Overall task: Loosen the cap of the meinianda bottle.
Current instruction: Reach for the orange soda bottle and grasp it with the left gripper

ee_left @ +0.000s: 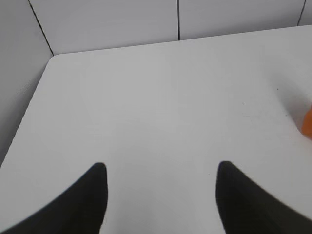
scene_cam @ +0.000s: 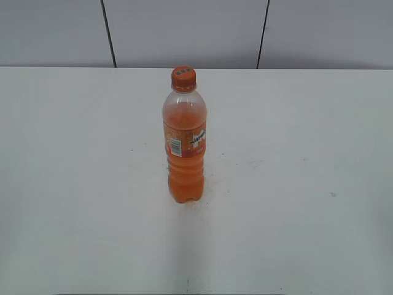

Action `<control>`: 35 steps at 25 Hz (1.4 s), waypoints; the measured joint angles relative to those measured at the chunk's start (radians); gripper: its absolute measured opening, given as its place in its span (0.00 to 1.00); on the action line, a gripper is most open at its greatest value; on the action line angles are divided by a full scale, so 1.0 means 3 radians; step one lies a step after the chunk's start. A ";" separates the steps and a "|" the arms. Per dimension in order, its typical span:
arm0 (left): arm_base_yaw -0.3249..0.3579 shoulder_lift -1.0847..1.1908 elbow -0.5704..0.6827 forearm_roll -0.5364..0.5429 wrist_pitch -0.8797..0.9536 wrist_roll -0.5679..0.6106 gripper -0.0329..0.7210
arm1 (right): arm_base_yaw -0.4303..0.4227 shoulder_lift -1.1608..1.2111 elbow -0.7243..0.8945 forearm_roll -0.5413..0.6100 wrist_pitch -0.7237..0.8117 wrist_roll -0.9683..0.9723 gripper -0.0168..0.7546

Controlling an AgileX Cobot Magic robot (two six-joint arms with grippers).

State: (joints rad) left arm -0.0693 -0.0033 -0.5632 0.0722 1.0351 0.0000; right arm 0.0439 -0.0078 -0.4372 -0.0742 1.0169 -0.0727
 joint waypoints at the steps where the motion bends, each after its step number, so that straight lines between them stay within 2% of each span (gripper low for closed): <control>1: 0.0000 0.0000 0.0000 0.0000 0.0000 0.0000 0.62 | 0.0000 0.0000 0.0000 0.0000 0.0000 -0.0003 0.73; 35: 0.0000 0.0000 0.0000 0.0010 0.0000 0.0000 0.62 | 0.0000 0.0000 0.0000 0.0000 0.0000 -0.0007 0.73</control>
State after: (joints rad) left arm -0.0693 -0.0033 -0.5632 0.0753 1.0351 0.0000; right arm 0.0439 -0.0078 -0.4372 -0.0742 1.0169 -0.0747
